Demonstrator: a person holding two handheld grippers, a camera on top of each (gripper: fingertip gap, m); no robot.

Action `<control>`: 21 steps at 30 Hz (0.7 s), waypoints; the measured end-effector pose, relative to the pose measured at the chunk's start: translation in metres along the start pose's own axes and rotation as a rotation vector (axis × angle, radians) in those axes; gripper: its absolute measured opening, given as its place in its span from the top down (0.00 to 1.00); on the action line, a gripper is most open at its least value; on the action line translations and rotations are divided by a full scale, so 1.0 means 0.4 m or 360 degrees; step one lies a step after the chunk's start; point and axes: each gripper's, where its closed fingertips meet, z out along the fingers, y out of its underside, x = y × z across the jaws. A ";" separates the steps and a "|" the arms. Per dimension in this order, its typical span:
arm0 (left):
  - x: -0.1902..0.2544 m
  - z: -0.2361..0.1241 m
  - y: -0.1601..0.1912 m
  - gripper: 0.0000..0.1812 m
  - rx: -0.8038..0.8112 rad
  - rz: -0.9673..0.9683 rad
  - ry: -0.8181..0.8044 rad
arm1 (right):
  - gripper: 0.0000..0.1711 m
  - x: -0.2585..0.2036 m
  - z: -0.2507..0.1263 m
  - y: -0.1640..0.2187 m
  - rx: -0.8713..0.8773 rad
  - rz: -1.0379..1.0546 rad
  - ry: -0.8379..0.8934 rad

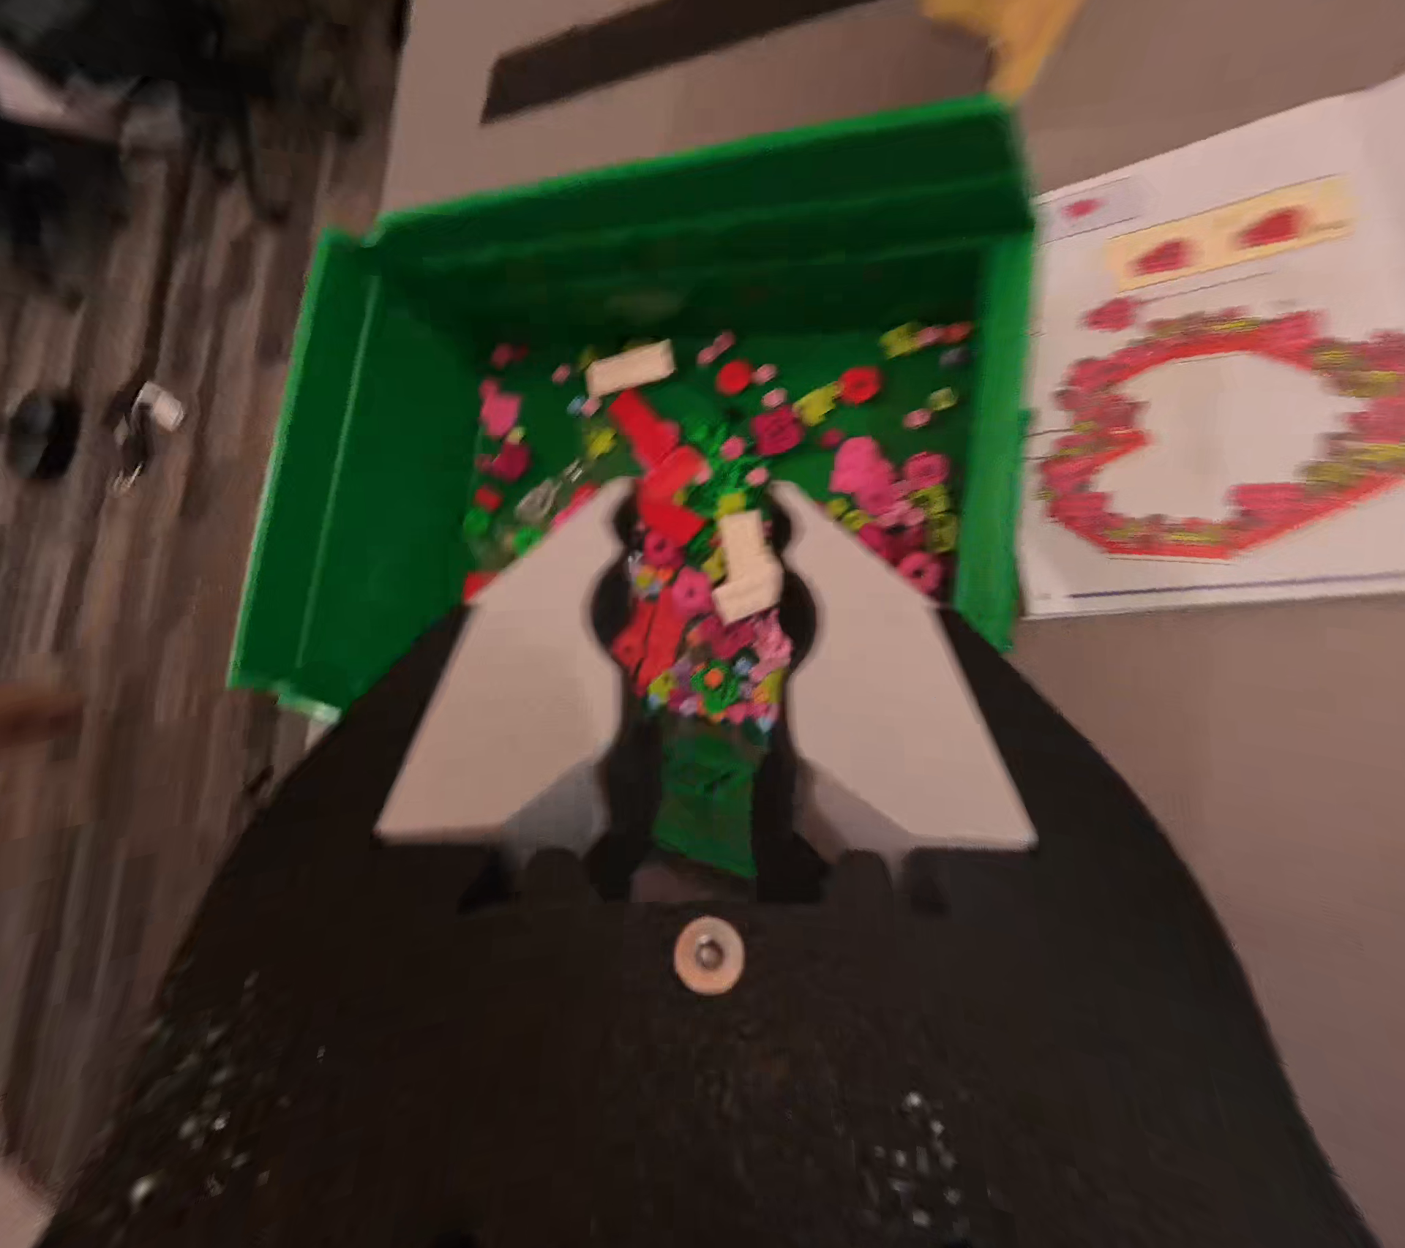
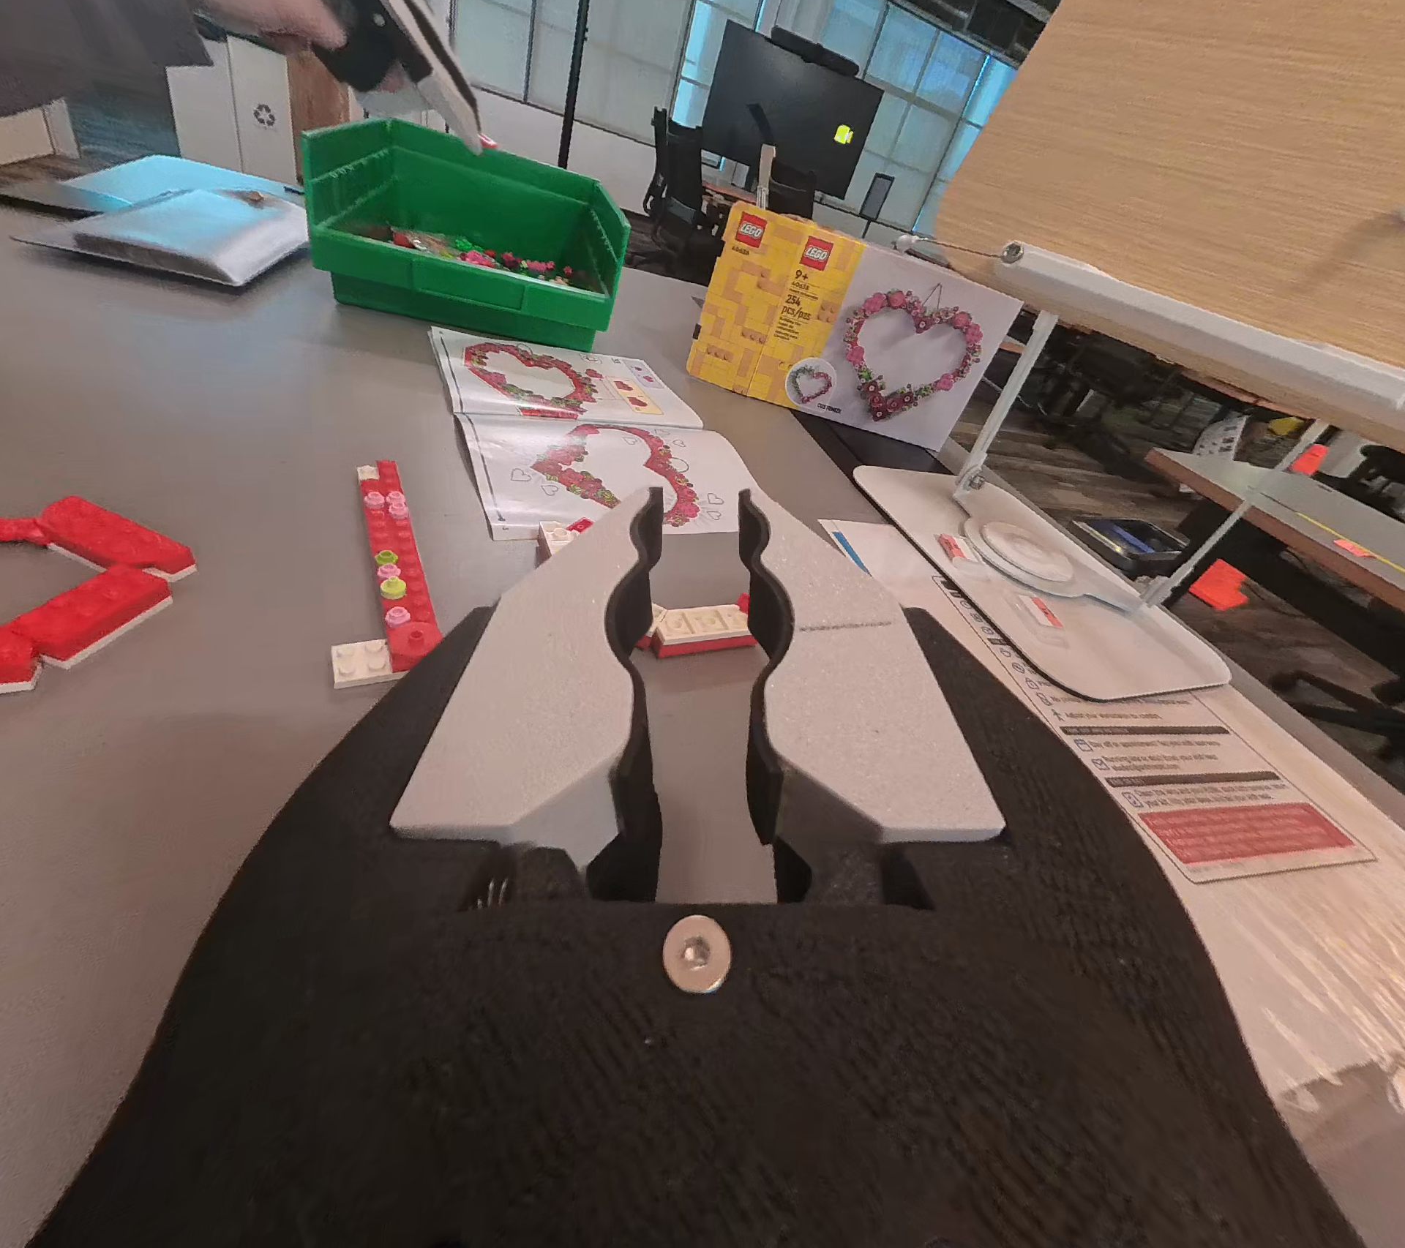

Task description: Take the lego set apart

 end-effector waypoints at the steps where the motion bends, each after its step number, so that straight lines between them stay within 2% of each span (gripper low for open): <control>1: -0.021 0.007 0.023 0.68 -0.0066 -0.0036 -0.0064 | 0.89 -0.001 0.000 0.001 -0.0005 -0.0007 0.0001; 5: -0.033 0.029 0.081 0.59 -0.0239 -0.0078 -0.0094 | 0.89 -0.002 0.000 0.004 -0.0017 -0.0025 0.0005; 9: 0.012 0.028 0.080 0.57 -0.0225 -0.0167 0.0047 | 0.89 0.001 -0.002 0.003 -0.0014 -0.0017 0.0010; 11: 0.056 0.005 0.051 0.59 -0.0127 -0.0118 0.0113 | 0.90 0.001 -0.002 0.003 -0.0014 -0.0016 0.0011; 13: 0.165 -0.042 -0.013 0.65 0.0141 0.0068 0.0303 | 0.89 -0.002 -0.001 0.004 -0.0021 -0.0024 0.0003; 15: 0.348 -0.114 -0.051 0.71 0.0377 0.0303 0.0709 | 0.89 -0.022 0.003 0.004 -0.0046 -0.0051 -0.0054; 17: 0.528 -0.184 -0.036 0.76 0.0498 0.0579 0.1114 | 0.87 -0.085 0.017 0.013 -0.0138 -0.0049 -0.0269; 19: 0.645 -0.209 0.002 0.81 0.0520 0.0823 0.1284 | 0.80 -0.162 0.038 0.039 -0.0331 0.0059 -0.0544; 21: 0.736 -0.225 0.031 0.81 0.0560 0.0996 0.1437 | 0.78 -0.224 0.066 0.063 -0.0487 0.0152 -0.0735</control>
